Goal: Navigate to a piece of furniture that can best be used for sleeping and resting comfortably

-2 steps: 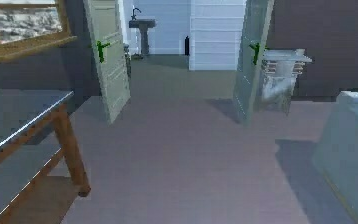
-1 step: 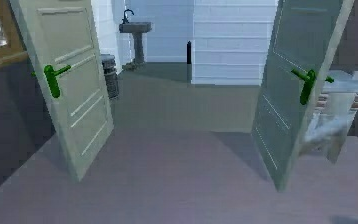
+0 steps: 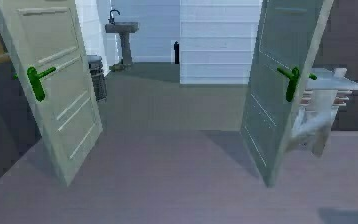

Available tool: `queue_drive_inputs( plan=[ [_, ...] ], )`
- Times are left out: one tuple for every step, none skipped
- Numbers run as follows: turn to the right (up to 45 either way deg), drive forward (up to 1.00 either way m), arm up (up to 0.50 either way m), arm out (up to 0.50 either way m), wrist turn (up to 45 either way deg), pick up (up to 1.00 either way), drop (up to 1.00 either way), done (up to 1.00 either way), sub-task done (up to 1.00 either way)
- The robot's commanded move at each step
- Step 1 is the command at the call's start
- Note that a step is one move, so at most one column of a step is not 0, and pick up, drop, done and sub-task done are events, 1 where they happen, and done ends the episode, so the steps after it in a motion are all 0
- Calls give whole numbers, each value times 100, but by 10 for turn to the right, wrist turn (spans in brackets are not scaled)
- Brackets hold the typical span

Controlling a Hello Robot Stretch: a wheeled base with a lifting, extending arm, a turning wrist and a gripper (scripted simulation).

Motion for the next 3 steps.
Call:
queue_drive_inputs(
  plan=[
    [0,100,0,0,0,0,0,0,0],
    [0,100,0,0,0,0,0,0,0],
    [0,50,0,0,0,0,0,0,0]
  ],
)
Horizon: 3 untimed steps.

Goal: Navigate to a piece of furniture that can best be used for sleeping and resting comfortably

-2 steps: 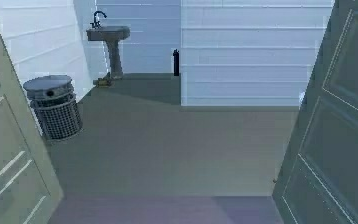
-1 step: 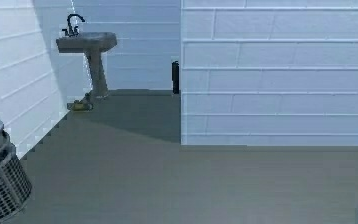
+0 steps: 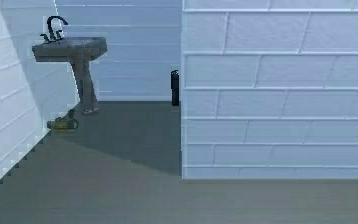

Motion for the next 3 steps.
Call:
queue_drive_inputs(
  plan=[
    [450,0,0,0,0,0,0,0,0],
    [240,0,0,0,0,0,0,0,0],
    [0,35,0,0,0,0,0,0,0]
  ],
)
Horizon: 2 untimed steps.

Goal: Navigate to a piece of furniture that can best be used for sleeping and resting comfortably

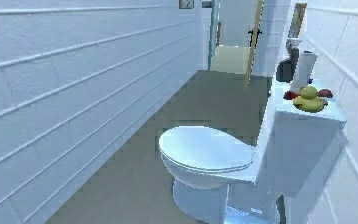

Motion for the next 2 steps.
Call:
queue_drive_inputs(
  plan=[
    [-240,0,0,0,0,0,0,0,0],
    [0,100,0,0,0,0,0,0,0]
  ],
)
